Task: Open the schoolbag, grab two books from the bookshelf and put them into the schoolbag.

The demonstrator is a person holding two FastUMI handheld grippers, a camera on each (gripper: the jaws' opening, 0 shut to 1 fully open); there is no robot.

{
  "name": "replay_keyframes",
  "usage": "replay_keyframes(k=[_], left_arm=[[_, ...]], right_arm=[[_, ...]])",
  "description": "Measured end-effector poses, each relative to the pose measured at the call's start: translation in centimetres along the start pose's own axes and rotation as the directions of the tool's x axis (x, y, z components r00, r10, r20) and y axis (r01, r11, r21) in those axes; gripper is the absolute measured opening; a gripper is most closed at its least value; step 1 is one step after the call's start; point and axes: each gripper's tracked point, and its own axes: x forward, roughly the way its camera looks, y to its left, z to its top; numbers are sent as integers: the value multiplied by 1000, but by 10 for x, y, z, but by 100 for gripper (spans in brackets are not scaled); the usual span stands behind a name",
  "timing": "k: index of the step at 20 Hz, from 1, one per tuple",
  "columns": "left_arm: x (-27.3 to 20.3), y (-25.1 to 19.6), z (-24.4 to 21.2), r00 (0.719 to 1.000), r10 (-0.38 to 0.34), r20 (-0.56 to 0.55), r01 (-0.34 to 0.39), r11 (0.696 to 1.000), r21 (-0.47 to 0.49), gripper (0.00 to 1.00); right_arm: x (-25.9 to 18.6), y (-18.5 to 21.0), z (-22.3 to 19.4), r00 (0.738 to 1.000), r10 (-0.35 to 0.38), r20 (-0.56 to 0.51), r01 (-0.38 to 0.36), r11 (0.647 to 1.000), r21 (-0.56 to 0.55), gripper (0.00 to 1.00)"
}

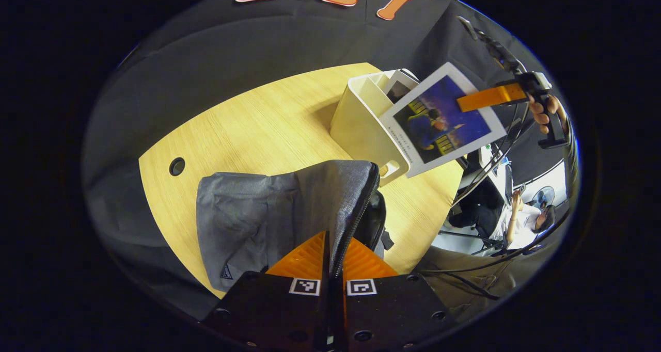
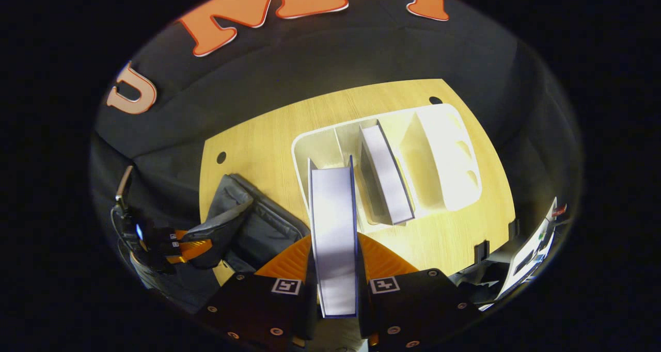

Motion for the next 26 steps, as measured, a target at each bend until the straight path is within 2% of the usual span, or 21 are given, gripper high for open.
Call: replay_keyframes(k=[6, 11, 12, 13, 17, 22, 26], left_arm=[[2, 2, 2, 1000, 9, 12, -9, 1000, -9, 5], [3, -2, 0, 999, 3, 50, -2, 1000, -4, 5], [5, -3, 0, 998, -2, 60, 3, 1000, -10, 5], [5, -3, 1, 997, -7, 71, 8, 1000, -17, 5], [6, -2, -2, 994, -18, 107, 22, 999, -34, 5], [4, -8, 3, 990, -46, 132, 54, 997, -55, 5], [0, -12, -3, 985, -65, 157, 79, 994, -82, 5]], right_arm=[[-53, -12, -17, 990, 94, 105, -104, 990, 96, 33], [-76, -9, -40, 963, 196, 186, -229, 958, 173, 32], [-75, -10, -48, 958, 210, 193, -246, 951, 185, 23], [-75, -7, -53, 952, 231, 202, -270, 943, 195, 31], [-74, 10, -75, 921, 317, 227, -365, 905, 218, 30], [-49, 26, -95, 888, 381, 257, -442, 861, 251, 30], [-23, 53, -107, 842, 464, 275, -533, 792, 298, 30]])
